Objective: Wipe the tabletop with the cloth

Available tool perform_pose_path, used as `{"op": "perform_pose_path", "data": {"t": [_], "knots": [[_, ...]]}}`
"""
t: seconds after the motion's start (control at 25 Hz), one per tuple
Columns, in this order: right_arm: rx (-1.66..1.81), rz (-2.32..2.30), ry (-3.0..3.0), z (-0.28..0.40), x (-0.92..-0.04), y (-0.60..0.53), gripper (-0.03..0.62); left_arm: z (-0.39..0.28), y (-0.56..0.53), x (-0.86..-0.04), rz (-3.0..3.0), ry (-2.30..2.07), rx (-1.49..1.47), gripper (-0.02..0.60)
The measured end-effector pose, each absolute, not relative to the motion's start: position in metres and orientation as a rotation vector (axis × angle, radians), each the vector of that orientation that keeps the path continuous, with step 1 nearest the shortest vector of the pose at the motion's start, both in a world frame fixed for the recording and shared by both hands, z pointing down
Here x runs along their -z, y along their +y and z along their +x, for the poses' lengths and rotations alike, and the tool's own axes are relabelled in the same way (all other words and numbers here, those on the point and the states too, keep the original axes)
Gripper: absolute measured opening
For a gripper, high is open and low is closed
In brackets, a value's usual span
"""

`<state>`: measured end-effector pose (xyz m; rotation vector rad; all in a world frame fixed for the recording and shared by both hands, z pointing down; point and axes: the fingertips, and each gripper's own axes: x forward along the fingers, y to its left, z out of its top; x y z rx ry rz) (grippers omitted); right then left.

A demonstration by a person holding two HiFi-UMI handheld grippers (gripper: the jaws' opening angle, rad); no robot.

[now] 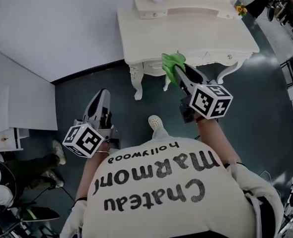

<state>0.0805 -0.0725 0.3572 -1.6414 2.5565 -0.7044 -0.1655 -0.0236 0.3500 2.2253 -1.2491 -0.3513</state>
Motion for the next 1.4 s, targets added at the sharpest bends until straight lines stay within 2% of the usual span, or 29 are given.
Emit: {"op": "perform_pose_path", "data": {"t": [0.4, 0.68, 1.4], "knots": [[0.657, -1.495, 2.674, 0.082, -0.337, -0.191, 0.13, -0.162, -0.117, -0.334, 2.168, -1.404, 0.443, 0.008], [0.727, -1.35, 2.776, 0.071, -0.363, -0.253, 0.13, -0.153, -0.154, -0.344, 2.137, -1.478, 0.452, 0.008], [0.877, -1.117, 3.204, -0.041, -0.478, -0.374, 0.13, -0.218, -0.158, -0.375, 1.836, -1.732, 0.465, 0.008]]}}
